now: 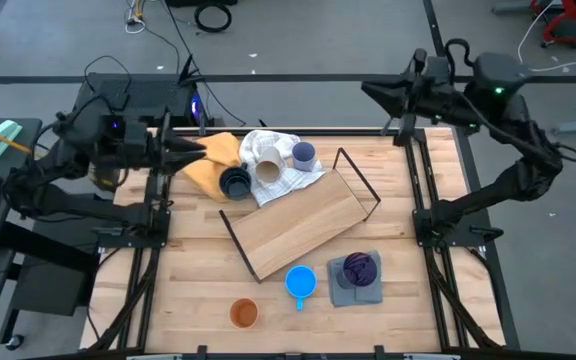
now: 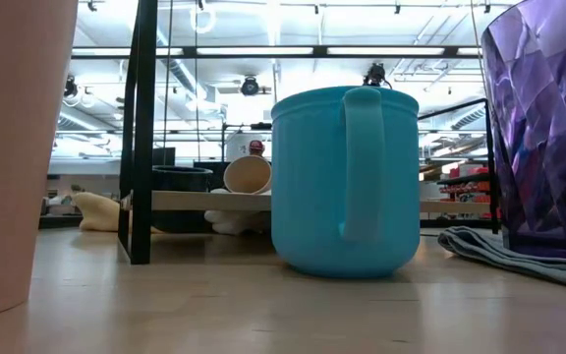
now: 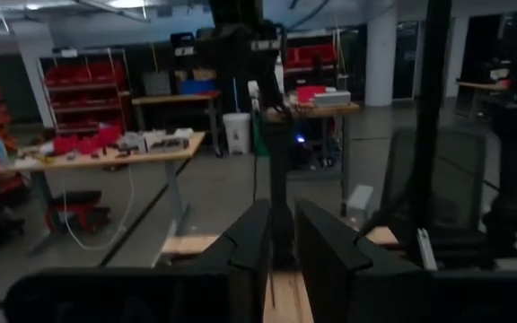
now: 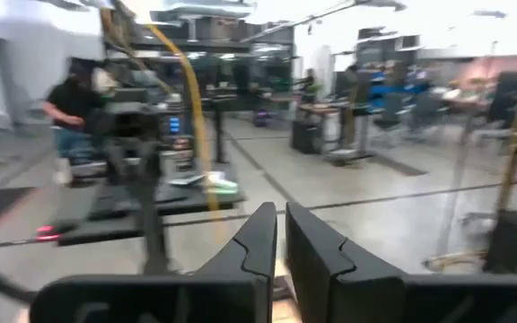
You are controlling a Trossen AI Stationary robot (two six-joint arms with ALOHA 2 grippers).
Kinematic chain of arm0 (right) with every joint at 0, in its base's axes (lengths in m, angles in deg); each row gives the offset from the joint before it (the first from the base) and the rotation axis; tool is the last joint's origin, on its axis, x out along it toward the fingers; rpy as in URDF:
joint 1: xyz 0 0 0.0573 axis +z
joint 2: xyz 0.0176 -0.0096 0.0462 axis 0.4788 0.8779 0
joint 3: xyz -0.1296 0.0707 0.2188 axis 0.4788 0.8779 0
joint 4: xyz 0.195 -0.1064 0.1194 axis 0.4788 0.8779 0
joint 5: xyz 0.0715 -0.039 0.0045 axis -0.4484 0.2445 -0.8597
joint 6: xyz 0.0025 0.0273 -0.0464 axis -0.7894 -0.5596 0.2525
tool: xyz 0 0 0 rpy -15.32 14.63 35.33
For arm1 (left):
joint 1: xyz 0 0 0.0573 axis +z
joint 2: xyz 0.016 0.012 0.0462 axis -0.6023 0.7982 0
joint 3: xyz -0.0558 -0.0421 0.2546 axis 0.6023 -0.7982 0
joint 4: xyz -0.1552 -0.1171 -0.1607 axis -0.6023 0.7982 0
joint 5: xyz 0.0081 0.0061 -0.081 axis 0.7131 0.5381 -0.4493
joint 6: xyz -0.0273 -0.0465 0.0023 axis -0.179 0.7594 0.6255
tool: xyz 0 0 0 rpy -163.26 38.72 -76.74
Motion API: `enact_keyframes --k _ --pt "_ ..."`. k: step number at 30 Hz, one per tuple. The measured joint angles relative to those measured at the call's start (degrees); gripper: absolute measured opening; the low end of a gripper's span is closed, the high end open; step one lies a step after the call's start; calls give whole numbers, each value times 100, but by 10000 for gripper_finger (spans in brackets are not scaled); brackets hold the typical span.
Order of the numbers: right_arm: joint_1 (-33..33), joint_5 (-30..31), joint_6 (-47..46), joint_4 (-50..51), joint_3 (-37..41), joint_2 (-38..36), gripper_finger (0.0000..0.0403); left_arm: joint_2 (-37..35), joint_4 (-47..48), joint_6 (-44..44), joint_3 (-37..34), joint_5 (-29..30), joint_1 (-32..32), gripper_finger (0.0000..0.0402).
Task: Stack small to large cups/mugs on shelf
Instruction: Put the violet cup on the shelf
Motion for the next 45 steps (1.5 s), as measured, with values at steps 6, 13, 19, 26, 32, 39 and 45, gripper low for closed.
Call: enact_keyframes --k 6,13,19,26,32,39,45 --pt "-964 -729 -11 -695 15 250 34 596 -425 -42 222 7 292 74" --pt "-1930 -1533 25 -799 13 515 34 982 -1412 -101 284 1 620 86" --pt "-2194 -1890 -363 -719 11 901 34 1301 -1573 -13 285 2 744 84" --pt "-2154 -1888 -90 -892 11 972 34 1380 -1563 79 279 4 744 78" --pt "-2007 -1879 -494 -1223 9 1001 34 1380 -1565 -408 279 4 744 85" --pt "-1643 -1617 -413 -1165 7 1371 34 1380 -1522 -878 279 7 744 82" --pt "-1402 -1299 -408 -1093 17 1824 34 1323 -1218 -968 279 0 783 76"
